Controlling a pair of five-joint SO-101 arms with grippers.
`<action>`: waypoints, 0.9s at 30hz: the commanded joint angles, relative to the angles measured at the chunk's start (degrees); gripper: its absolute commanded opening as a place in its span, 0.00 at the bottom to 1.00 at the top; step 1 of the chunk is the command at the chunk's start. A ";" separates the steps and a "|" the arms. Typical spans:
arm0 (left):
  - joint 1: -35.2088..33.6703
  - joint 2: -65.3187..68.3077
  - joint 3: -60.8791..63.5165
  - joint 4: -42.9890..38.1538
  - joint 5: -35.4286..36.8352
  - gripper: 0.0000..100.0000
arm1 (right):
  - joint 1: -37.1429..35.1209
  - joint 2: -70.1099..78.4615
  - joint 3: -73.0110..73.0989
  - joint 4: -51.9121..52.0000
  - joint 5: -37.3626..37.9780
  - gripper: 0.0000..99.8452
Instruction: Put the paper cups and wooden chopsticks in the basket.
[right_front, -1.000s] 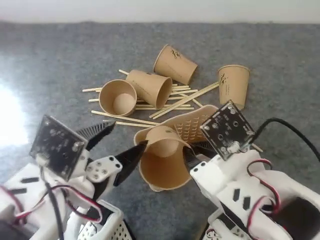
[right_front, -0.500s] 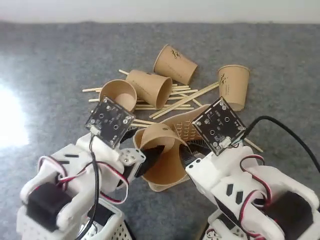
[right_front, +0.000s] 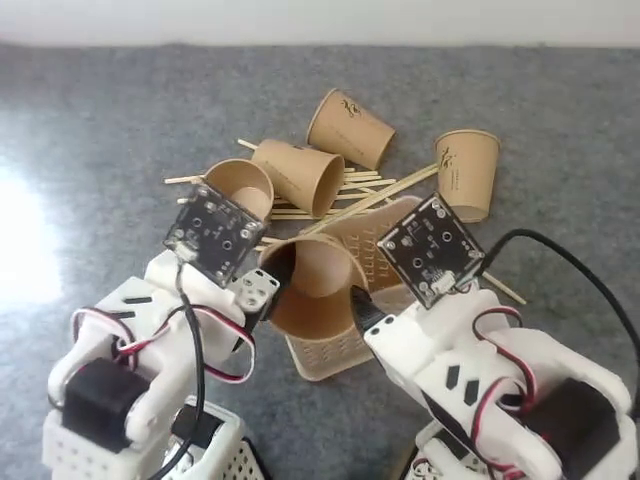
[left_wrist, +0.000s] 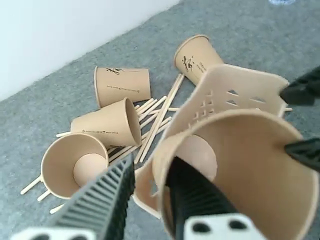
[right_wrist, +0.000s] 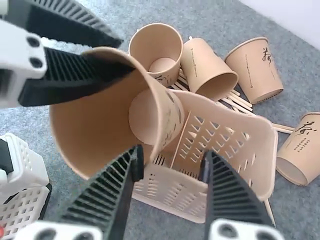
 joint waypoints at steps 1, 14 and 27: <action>-2.20 -0.26 -0.22 -1.14 -0.97 0.03 | -0.31 0.04 0.35 0.04 -0.18 0.20; -1.76 -0.26 -1.27 -3.96 -0.88 0.02 | 1.27 -0.40 0.18 2.24 0.97 0.20; 4.84 -0.26 -0.40 -1.41 -0.88 0.01 | 14.99 -4.44 10.37 -9.89 10.46 0.20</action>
